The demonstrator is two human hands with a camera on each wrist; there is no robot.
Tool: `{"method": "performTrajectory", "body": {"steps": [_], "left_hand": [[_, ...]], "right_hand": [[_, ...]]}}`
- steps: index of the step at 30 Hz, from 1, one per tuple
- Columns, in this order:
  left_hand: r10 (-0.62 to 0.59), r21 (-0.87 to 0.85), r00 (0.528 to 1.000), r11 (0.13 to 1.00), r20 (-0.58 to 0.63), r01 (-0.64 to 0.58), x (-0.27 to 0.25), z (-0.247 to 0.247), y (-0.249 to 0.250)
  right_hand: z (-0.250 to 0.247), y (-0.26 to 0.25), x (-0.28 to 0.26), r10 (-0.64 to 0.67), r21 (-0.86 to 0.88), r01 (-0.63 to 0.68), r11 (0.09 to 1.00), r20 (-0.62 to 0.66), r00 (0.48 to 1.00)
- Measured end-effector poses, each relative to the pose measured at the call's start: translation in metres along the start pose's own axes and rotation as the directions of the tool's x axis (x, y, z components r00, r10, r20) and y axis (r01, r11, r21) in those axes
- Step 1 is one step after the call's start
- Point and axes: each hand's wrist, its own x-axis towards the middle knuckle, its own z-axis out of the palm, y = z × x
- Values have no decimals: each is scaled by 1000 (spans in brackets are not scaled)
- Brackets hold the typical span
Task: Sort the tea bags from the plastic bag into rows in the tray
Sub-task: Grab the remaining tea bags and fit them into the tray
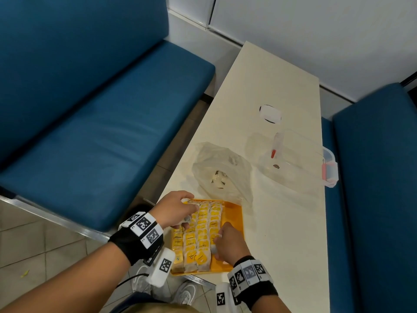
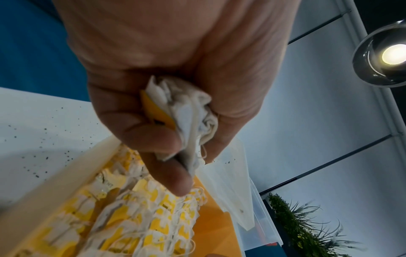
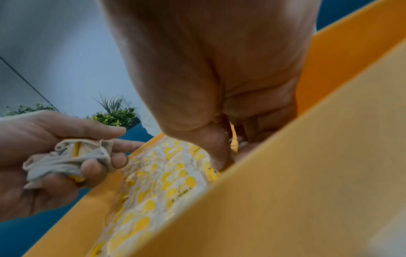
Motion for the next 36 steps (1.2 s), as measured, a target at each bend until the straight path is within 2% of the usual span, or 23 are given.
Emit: {"method": "performTrajectory", "body": {"steps": [5, 9, 13, 15, 18, 21, 25, 26, 28, 32, 36], "left_hand": [[-3, -7, 1000, 1000, 8, 3, 1, -1, -1], [-2, -13, 1000, 1000, 19, 3, 1, 0, 0], [81, -55, 995, 995, 52, -78, -9, 0, 4], [100, -150, 990, 985, 103, -84, -15, 0, 8], [62, -310, 968, 950, 245, 18, -20, 0, 12], [36, -400, 948, 911, 315, 98, -18, 1, 10], [30, -448, 939, 883, 344, 136, -17, 5, 10], [42, -452, 936, 883, 350, 130, -17, 6, 11], [70, -458, 939, 884, 336, 98, -16, 6, 11], [102, -420, 955, 907, 278, 25, -15, 8, 7], [129, -351, 963, 936, 235, -40, -18, 10, 8]], "right_hand": [[1, 0, 2, 2, 102, 0, 995, -22, 1000], [2, -1, -1, 5, 110, 0, 994, -46, 999], [-4, -4, -9, -13, 67, 18, 998, -72, 997], [-15, -10, -15, -92, 40, 100, 994, -170, 981], [-37, -26, -29, -299, 144, 361, 921, -329, 896], [-50, -45, -37, -394, 323, 474, 819, -285, 874], [-55, -60, -42, -566, 248, 604, 757, -213, 797], [-55, -62, -42, -584, 229, 611, 758, -181, 791], [-52, -65, -43, -556, 259, 569, 781, -129, 821], [-44, -70, -43, -433, 330, 450, 830, -130, 892], [-41, -72, -42, -387, 384, 409, 828, -137, 912]]}}
